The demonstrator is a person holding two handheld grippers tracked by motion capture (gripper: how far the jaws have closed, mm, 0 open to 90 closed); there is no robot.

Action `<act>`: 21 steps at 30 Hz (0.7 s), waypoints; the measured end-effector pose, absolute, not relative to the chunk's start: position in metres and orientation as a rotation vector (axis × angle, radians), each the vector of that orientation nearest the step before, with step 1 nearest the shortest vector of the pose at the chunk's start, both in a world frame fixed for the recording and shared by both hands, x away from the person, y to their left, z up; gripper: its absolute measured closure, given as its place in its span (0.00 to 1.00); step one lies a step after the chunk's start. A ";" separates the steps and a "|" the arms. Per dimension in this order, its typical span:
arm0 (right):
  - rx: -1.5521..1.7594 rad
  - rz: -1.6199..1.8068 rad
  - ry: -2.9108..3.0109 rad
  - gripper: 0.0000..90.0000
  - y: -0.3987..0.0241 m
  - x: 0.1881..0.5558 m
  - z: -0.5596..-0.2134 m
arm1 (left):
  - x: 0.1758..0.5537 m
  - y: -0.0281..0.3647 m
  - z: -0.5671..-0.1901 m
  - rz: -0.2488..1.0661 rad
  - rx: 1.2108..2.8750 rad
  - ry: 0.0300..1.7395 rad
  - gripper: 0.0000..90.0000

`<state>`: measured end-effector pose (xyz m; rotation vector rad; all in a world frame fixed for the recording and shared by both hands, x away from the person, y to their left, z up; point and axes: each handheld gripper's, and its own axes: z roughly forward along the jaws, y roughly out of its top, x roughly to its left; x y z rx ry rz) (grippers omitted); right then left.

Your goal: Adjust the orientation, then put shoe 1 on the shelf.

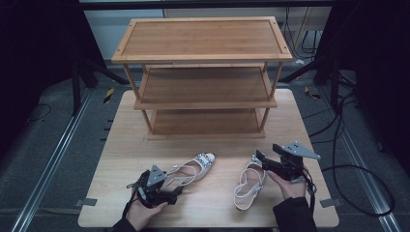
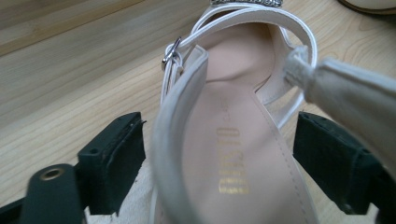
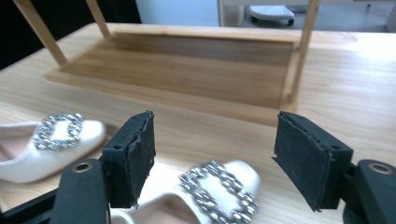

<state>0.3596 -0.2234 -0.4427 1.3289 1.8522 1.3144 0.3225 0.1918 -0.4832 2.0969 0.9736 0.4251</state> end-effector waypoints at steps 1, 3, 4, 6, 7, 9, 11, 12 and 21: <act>1.335 1.318 1.842 0.32 -0.226 0.360 -0.443 | 0.323 0.191 -0.484 0.418 2.095 0.972 0.20; 1.345 1.329 1.833 0.32 -0.229 0.360 -0.443 | 0.324 0.189 -0.485 0.417 2.101 0.964 0.23; 1.340 1.328 1.824 0.32 -0.231 0.360 -0.442 | 0.325 0.189 -0.485 0.406 2.100 0.964 0.25; 1.347 1.330 1.818 0.32 -0.234 0.360 -0.441 | 0.325 0.188 -0.485 0.405 2.103 0.954 0.28; 1.350 1.329 1.815 0.32 -0.235 0.360 -0.441 | 0.325 0.189 -0.485 0.402 2.101 0.957 0.29; 1.358 1.323 1.810 0.32 -0.237 0.361 -0.442 | 0.326 0.190 -0.485 0.390 2.093 0.965 0.31; 1.366 1.307 1.814 0.31 -0.238 0.362 -0.445 | 0.326 0.189 -0.486 0.390 2.100 0.968 0.31; 1.366 1.296 1.818 0.31 -0.238 0.363 -0.447 | 0.326 0.188 -0.487 0.397 2.108 0.969 0.31; 1.386 1.249 1.837 0.31 -0.242 0.365 -0.457 | 0.328 0.189 -0.485 0.382 2.103 1.004 0.38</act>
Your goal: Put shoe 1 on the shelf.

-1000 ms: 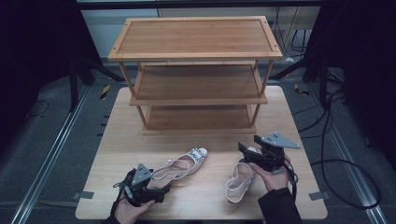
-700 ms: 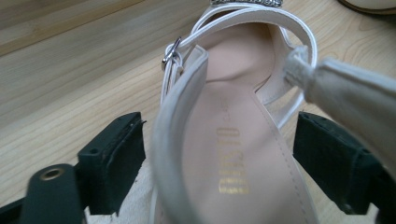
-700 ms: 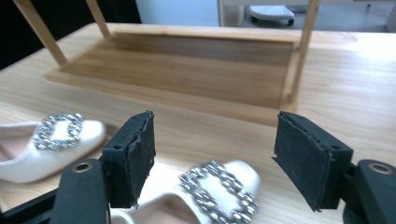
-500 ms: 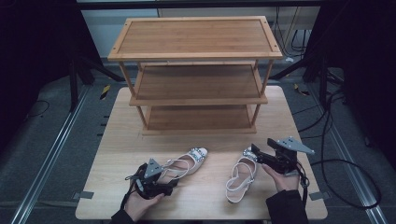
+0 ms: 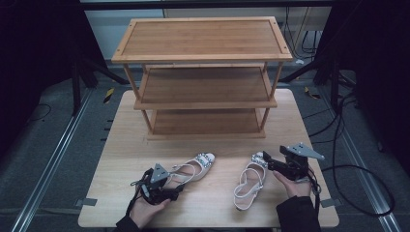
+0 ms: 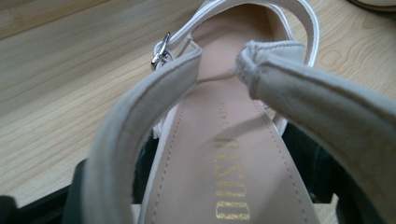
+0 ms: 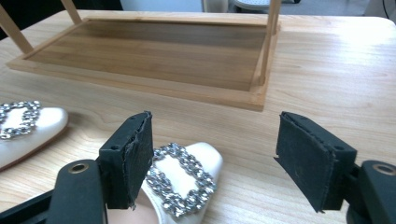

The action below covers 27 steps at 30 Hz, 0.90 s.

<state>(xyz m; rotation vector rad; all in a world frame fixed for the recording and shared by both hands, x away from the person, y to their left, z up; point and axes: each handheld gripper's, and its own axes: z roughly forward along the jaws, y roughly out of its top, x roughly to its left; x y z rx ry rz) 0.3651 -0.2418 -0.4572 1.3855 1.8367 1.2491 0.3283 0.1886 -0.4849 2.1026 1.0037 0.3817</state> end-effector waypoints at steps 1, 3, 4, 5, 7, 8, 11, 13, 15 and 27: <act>1.390 1.246 1.832 0.31 -0.243 0.365 -0.458 | 0.329 0.189 -0.485 0.377 2.100 1.010 0.39; 1.395 1.244 1.833 0.31 -0.244 0.365 -0.459 | 0.329 0.189 -0.484 0.374 2.098 1.016 0.41; 1.398 1.242 1.830 0.31 -0.245 0.365 -0.459 | 0.328 0.189 -0.484 0.375 2.094 1.019 0.41; 1.395 1.238 1.829 0.31 -0.245 0.365 -0.459 | 0.329 0.189 -0.484 0.373 2.093 1.022 0.41; 1.392 1.231 1.830 0.31 -0.246 0.365 -0.460 | 0.328 0.189 -0.484 0.374 2.093 1.021 0.42; 1.393 1.223 1.831 0.31 -0.247 0.366 -0.460 | 0.328 0.189 -0.483 0.372 2.093 1.020 0.42; 1.390 1.211 1.839 0.31 -0.248 0.366 -0.462 | 0.328 0.190 -0.482 0.367 2.094 1.017 0.42; 1.394 1.201 1.844 0.31 -0.249 0.366 -0.463 | 0.328 0.191 -0.480 0.365 2.101 1.012 0.43; 1.399 1.190 1.841 0.31 -0.251 0.366 -0.464 | 0.327 0.191 -0.478 0.363 2.107 1.004 0.43; 1.426 1.178 1.808 0.31 -0.262 0.365 -0.467 | 0.333 0.209 -0.445 0.491 2.002 1.024 0.43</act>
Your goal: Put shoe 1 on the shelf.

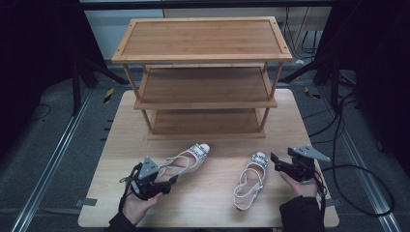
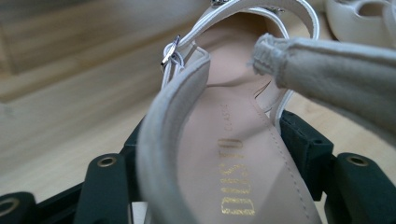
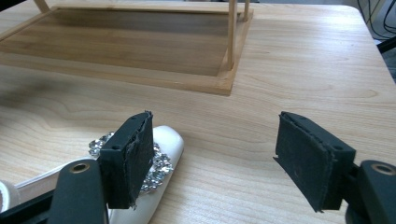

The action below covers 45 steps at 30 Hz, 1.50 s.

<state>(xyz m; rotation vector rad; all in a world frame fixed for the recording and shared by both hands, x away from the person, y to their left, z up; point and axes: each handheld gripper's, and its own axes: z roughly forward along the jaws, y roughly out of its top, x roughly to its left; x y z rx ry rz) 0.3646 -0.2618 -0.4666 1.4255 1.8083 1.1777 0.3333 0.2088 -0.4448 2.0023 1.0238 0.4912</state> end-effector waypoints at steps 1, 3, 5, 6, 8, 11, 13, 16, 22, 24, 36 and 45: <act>1.428 1.180 1.808 0.31 -0.262 0.364 -0.467 | 0.337 0.211 -0.443 0.500 1.992 1.033 0.43; 1.425 1.178 1.810 0.31 -0.262 0.364 -0.467 | 0.348 0.213 -0.439 0.520 1.969 1.064 0.43; 1.420 1.170 1.815 0.31 -0.262 0.364 -0.468 | 0.361 0.213 -0.437 0.542 1.954 1.093 0.43; 1.421 1.170 1.816 0.31 -0.262 0.364 -0.469 | 0.367 0.212 -0.437 0.542 1.954 1.102 0.43; 1.421 1.165 1.821 0.31 -0.261 0.364 -0.470 | 0.379 0.210 -0.438 0.549 1.950 1.121 0.43; 1.419 1.160 1.828 0.31 -0.261 0.365 -0.471 | 0.397 0.205 -0.441 0.571 1.943 1.145 0.43; 1.419 1.157 1.826 0.31 -0.260 0.365 -0.472 | 0.409 0.201 -0.442 0.581 1.939 1.160 0.43; 1.422 1.157 1.834 0.31 -0.260 0.365 -0.474 | 0.427 0.198 -0.443 0.580 1.923 1.191 0.42; 1.426 1.163 1.838 0.32 -0.261 0.366 -0.476 | 0.454 0.190 -0.449 0.599 1.902 1.235 0.42; 1.427 1.164 1.838 0.32 -0.262 0.366 -0.476 | 0.463 0.187 -0.453 0.617 1.903 1.260 0.42; 1.419 1.161 1.848 0.32 -0.261 0.367 -0.478 | 0.502 0.180 -0.466 0.642 1.881 1.352 0.42; 1.420 1.165 1.849 0.32 -0.261 0.366 -0.478 | 0.507 0.175 -0.475 0.638 1.895 1.369 0.42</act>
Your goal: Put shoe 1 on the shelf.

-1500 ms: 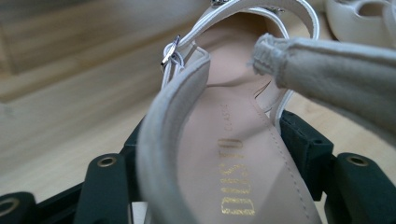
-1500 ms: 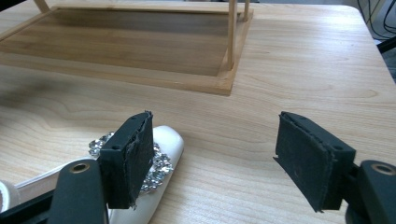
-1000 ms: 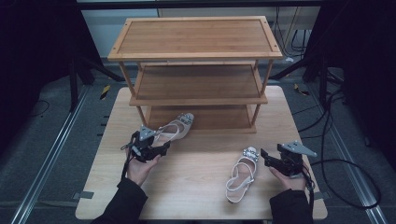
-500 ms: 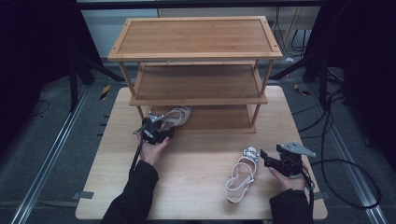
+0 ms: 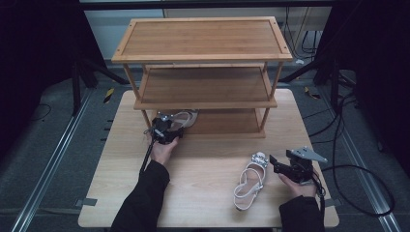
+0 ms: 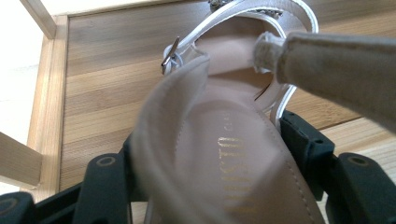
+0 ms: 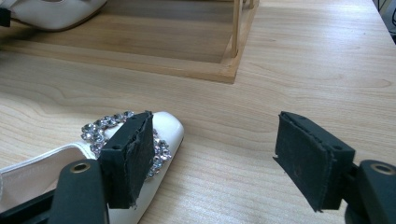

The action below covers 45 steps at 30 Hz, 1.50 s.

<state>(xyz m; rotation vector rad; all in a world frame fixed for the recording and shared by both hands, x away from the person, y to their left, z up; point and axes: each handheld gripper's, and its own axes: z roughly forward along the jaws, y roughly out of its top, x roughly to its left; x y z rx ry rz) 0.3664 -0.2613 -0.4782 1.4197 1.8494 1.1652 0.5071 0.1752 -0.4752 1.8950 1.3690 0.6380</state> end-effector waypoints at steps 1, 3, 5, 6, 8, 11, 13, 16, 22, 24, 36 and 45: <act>1.419 1.165 1.850 0.32 -0.261 0.366 -0.478 | 0.507 0.175 -0.476 0.636 1.892 1.368 0.41; 1.418 1.166 1.850 0.32 -0.261 0.366 -0.478 | 0.506 0.176 -0.478 0.640 1.896 1.369 0.37; 1.418 1.166 1.849 0.32 -0.261 0.366 -0.478 | 0.504 0.177 -0.479 0.640 1.909 1.360 0.34; 1.414 1.165 1.848 0.31 -0.261 0.366 -0.478 | 0.503 0.178 -0.478 0.644 1.912 1.355 0.31; 1.413 1.166 1.849 0.31 -0.260 0.366 -0.478 | 0.498 0.181 -0.474 0.637 1.898 1.342 0.28; 1.415 1.164 1.854 0.31 -0.260 0.366 -0.478 | 0.489 0.188 -0.462 0.641 1.874 1.316 0.24; 1.416 1.163 1.852 0.31 -0.260 0.365 -0.478 | 0.479 0.195 -0.454 0.654 1.870 1.294 0.22; 1.411 1.162 1.845 0.31 -0.261 0.365 -0.477 | 0.463 0.205 -0.450 0.650 1.847 1.274 0.22; 1.412 1.157 1.843 0.31 -0.261 0.365 -0.477 | 0.438 0.214 -0.463 0.645 1.896 1.252 0.29; 1.414 1.158 1.845 0.31 -0.260 0.365 -0.477 | 0.435 0.210 -0.470 0.657 1.927 1.248 0.34; 1.402 1.146 1.856 0.32 -0.260 0.365 -0.479 | 0.458 0.203 -0.497 0.642 1.918 1.306 0.65; 1.403 1.144 1.860 0.32 -0.260 0.365 -0.479 | 0.460 0.201 -0.496 0.610 1.934 1.256 0.84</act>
